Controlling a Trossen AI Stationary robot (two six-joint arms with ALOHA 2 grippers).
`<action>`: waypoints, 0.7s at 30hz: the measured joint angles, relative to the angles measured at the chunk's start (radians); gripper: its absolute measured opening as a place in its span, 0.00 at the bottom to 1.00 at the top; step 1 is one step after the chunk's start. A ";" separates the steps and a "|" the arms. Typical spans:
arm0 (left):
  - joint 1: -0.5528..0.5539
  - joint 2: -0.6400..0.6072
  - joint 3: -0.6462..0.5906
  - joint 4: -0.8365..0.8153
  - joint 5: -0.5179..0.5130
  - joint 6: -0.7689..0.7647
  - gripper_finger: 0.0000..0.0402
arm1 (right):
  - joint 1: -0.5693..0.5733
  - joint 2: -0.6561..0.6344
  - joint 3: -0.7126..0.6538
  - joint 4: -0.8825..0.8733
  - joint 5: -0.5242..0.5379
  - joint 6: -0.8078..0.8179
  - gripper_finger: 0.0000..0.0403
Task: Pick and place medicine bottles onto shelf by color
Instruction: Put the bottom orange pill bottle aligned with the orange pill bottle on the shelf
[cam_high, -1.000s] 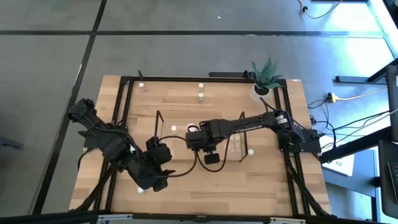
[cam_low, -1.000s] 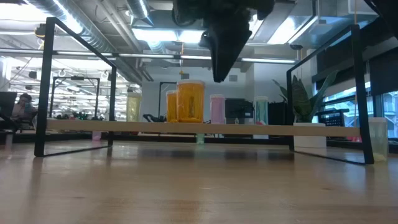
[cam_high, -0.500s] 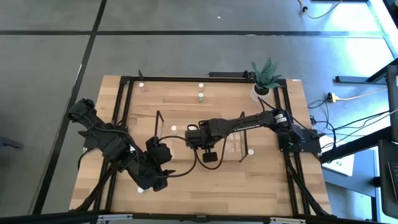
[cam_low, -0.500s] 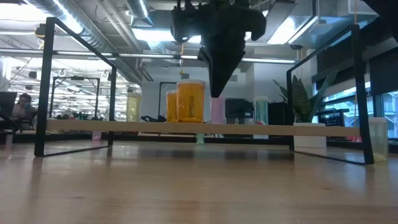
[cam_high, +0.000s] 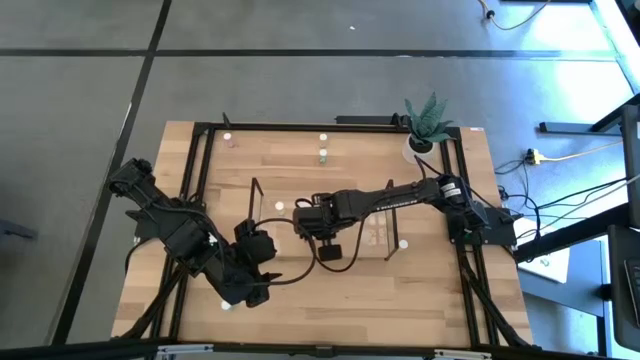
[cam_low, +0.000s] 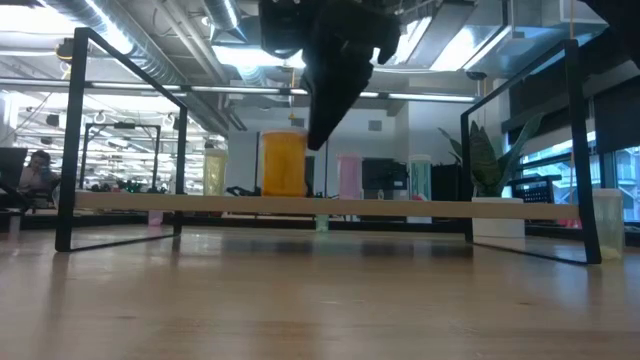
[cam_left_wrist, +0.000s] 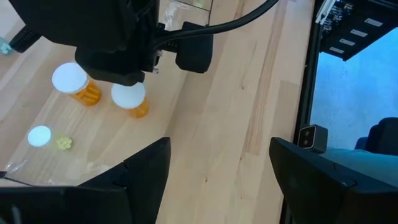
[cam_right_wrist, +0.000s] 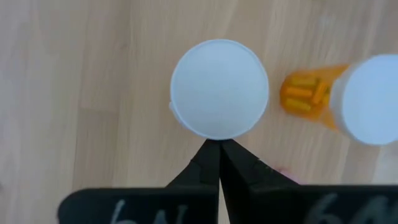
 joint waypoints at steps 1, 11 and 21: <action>0.000 0.000 0.000 0.000 0.000 0.000 0.67 | 0.000 0.000 0.000 0.008 0.000 0.000 0.01; 0.000 0.000 0.000 -0.001 0.000 0.000 0.67 | 0.016 -0.009 0.006 -0.036 0.004 0.005 0.00; -0.002 0.000 0.000 -0.016 0.000 0.000 0.67 | 0.063 -0.012 0.025 0.088 -0.165 -0.002 0.00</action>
